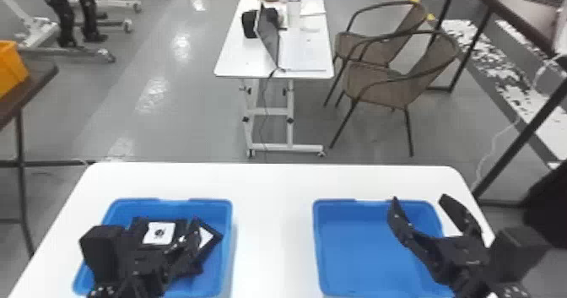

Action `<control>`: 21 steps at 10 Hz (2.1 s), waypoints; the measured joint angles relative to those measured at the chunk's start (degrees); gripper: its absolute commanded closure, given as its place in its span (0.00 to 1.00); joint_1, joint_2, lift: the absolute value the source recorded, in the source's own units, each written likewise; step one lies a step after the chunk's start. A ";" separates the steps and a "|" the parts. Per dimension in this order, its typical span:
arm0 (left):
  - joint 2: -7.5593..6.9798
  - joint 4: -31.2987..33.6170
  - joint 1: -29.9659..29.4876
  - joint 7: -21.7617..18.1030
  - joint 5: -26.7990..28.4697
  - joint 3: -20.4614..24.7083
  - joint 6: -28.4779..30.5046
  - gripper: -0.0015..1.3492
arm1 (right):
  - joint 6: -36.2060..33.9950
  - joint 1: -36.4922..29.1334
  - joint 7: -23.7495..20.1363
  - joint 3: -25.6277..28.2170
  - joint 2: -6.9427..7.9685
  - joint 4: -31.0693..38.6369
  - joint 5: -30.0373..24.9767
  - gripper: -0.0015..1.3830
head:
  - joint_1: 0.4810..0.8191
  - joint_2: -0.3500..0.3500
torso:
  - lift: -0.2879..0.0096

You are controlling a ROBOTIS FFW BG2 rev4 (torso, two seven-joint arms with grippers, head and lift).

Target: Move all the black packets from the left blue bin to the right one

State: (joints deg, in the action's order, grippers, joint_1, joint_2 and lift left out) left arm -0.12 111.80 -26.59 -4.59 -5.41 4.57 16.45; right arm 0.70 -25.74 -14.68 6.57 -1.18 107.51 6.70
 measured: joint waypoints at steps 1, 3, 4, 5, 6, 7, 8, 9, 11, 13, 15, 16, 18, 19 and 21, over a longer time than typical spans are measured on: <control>-0.05 0.41 2.55 -0.89 0.85 1.99 8.75 0.14 | -0.01 0.17 0.00 -0.04 0.02 -0.12 0.05 0.10 | 0.63 0.54 | 0.97; -0.03 -0.16 9.65 -9.86 6.94 5.03 27.09 0.14 | -0.35 0.67 -0.09 -0.38 -0.19 -0.39 0.09 0.10 | 0.63 0.56 | 0.97; 0.05 -1.85 12.52 -14.42 10.25 5.60 32.24 0.15 | -0.42 0.90 -0.09 -0.61 -0.29 -0.60 0.17 0.10 | 0.63 0.57 | 0.97; 0.07 -4.29 15.26 -19.68 13.78 5.74 35.69 0.15 | -0.44 0.95 -0.09 -0.67 -0.31 -0.70 0.22 0.10 | 0.63 0.56 | 0.97; 0.06 -6.25 17.78 -23.42 18.66 5.34 38.52 0.15 | -0.44 1.02 -0.09 -0.68 -0.32 -0.76 0.30 0.10 | 0.63 0.56 | 0.97; 0.08 -7.94 19.81 -26.11 22.60 4.96 40.22 0.15 | -0.44 1.05 -0.09 -0.69 -0.32 -0.80 0.39 0.10 | 0.63 0.56 | 0.97; 0.12 -9.99 22.08 -29.63 27.34 4.70 41.76 0.15 | -0.41 1.14 -0.09 -0.74 -0.32 -0.93 0.53 0.10 | 0.63 0.57 | 0.97; 0.09 -11.51 23.81 -31.22 31.55 4.28 42.58 0.15 | -0.36 1.27 -0.09 -0.78 -0.32 -1.03 0.63 0.10 | 0.63 0.59 | 0.97; -0.74 -17.99 28.06 -35.22 35.84 3.33 41.88 0.15 | -0.35 1.31 -0.09 -0.80 -0.32 -1.08 0.82 0.10 | 0.63 0.60 | 0.97; -1.32 -27.13 32.55 -37.28 35.82 2.04 37.88 0.15 | -0.27 1.49 -0.09 -0.78 -0.42 -1.18 1.02 0.10 | 0.63 0.56 | 0.97; -1.36 -34.41 35.93 -38.05 35.51 1.62 34.78 0.15 | -0.22 1.66 -0.18 -0.80 -0.49 -1.36 1.22 0.10 | 0.63 0.54 | 0.97; -1.53 -37.13 37.22 -39.09 35.37 1.62 34.51 0.20 | -0.19 1.70 -0.20 -0.81 -0.49 -1.50 1.32 0.10 | 0.63 0.53 | 0.97; -1.96 -38.87 38.64 -43.03 38.61 0.54 37.61 0.68 | -0.17 1.90 -0.26 -0.84 -0.49 -1.73 1.42 0.10 | 0.63 0.53 | 0.97; -2.39 -38.99 39.21 -46.29 41.90 -0.22 39.98 0.70 | -0.17 1.98 -0.26 -0.89 -0.49 -1.86 1.51 0.10 | 0.63 0.54 | 0.97; -3.25 -39.02 39.49 -50.35 46.39 -0.67 41.12 0.88 | -0.17 2.01 -0.26 -0.97 -0.49 -1.95 1.67 0.10 | 0.63 0.56 | 0.97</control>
State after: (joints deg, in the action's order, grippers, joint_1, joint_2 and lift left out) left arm -3.38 72.78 12.90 -54.95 40.98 3.90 57.57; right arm 0.53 -23.73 -14.94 5.60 -1.67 105.56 8.37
